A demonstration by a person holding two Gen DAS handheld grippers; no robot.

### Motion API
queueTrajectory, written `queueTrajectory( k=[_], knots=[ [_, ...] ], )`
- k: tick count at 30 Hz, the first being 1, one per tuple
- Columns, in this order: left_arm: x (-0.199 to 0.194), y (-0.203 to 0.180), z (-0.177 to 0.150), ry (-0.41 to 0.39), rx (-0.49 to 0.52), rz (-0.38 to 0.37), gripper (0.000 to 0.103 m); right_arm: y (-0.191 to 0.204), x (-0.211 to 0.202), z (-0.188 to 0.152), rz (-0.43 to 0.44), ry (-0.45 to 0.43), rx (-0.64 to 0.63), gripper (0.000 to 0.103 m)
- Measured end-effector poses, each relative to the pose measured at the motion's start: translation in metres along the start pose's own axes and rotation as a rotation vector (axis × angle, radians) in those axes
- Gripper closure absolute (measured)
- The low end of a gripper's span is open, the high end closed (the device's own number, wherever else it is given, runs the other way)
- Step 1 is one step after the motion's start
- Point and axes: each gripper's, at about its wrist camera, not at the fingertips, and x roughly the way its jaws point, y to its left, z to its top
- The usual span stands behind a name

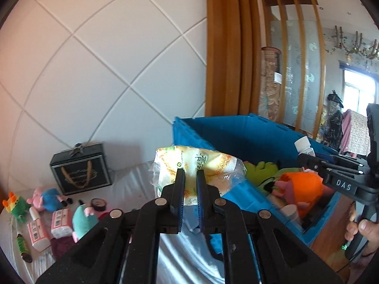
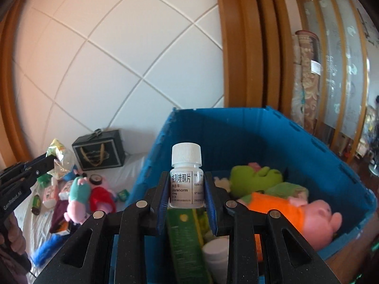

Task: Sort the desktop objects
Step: 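Carry the sachet and small bottle into the blue crate and release both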

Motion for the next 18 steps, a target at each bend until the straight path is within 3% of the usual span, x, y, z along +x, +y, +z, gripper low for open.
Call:
queueTrajectory(
  k=[3,8,18],
  knots=[
    [0.026,-0.047,0.017,0.026,0.024,-0.055,0.094,-0.042,0.004,-0.004,-0.061,0.009,0.024,0.076],
    [0.069,-0.104,0.027,0.135,0.046,-0.106,0.094,-0.09,0.001,-0.008,-0.121,0.029,0.042,0.076],
    [0.102,-0.154,0.017,0.284,0.08,-0.134,0.094,-0.137,0.026,-0.014,-0.214,0.112,0.03,0.076]
  ],
)
